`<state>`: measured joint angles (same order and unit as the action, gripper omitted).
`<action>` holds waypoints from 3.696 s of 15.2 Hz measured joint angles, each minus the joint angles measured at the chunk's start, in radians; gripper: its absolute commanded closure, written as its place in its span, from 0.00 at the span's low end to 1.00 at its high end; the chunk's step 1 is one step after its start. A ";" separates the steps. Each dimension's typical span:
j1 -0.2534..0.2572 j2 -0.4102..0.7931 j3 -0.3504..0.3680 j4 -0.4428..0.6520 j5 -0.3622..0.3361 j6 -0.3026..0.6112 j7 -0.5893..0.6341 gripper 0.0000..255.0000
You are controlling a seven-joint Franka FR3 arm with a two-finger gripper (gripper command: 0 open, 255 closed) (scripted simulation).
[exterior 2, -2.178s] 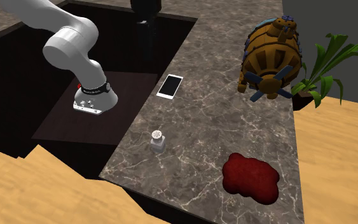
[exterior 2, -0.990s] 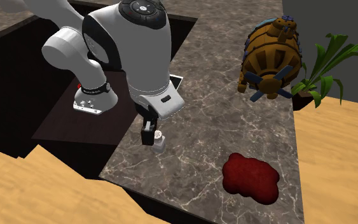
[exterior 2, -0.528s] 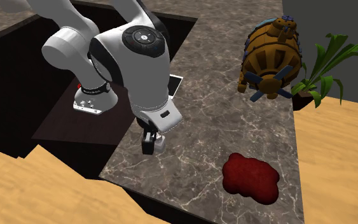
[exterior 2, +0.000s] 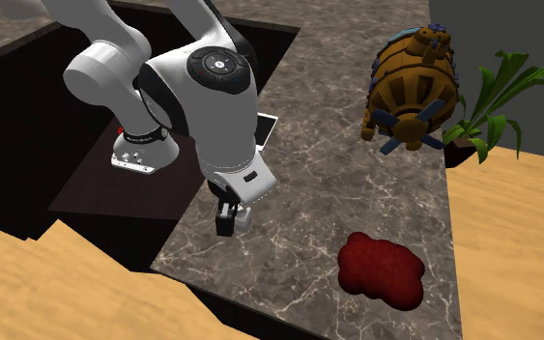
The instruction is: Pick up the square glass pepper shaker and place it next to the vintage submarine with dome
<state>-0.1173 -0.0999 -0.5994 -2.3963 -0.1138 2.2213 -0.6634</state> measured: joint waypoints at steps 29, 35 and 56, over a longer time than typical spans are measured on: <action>-0.006 -0.143 0.039 0.133 -0.057 -0.261 0.046 1.00; -0.006 -0.166 0.049 0.192 -0.061 -0.342 0.049 1.00; 0.005 -0.186 0.081 0.458 -0.051 -0.626 0.044 1.00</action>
<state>-0.1122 -0.2857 -0.5184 -1.9381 -0.1648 1.5951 -0.6195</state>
